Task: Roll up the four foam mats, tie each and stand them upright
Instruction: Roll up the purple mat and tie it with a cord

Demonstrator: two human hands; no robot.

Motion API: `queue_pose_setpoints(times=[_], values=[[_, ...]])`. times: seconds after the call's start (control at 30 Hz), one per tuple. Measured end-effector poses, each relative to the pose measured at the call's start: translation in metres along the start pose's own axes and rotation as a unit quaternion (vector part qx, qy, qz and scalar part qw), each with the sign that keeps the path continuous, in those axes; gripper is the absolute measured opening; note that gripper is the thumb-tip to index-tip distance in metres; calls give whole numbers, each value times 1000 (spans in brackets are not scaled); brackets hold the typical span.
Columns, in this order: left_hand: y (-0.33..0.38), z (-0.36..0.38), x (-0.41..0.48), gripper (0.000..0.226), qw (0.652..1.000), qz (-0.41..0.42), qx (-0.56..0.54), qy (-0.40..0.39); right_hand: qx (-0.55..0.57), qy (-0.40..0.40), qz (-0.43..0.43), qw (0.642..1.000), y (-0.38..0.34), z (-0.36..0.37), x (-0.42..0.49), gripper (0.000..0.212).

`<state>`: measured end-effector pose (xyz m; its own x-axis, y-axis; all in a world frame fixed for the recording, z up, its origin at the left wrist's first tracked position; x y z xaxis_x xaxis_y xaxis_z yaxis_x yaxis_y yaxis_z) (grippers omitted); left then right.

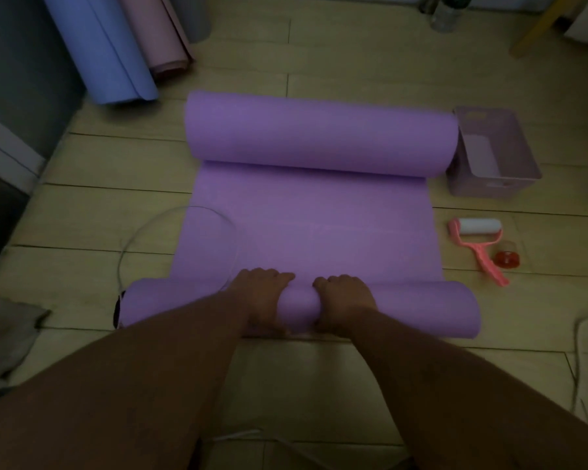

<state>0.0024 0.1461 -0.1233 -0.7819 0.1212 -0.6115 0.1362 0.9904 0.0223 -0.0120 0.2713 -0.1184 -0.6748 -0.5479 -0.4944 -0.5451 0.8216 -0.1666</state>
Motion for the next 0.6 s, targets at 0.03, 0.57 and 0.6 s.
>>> queue_pose_setpoints(times=[0.03,0.57,0.6], values=[[0,-1,-5,113,999,9,6,47,17,-18,4,1000,2,-2,4,63],[6,-2,-7,107,999,0,4,48,71,-34,50,996,15,-1,-1,78],[5,0,-11,107,997,-7,16,73,75,-43,53,995,15,-4,2,77]])
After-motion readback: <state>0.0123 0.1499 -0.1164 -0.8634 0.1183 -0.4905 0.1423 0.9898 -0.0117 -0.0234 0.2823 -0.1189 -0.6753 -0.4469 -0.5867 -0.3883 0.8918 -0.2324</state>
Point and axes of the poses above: each hand's wrist, its own x-axis towards the middle knuckle, its own z-axis out of the palm, y = z × x, the point moved 9 cm from there along x, towards the middle knuckle, and after that the axes turned 10 degrees about -z, right-handed, at the moved point
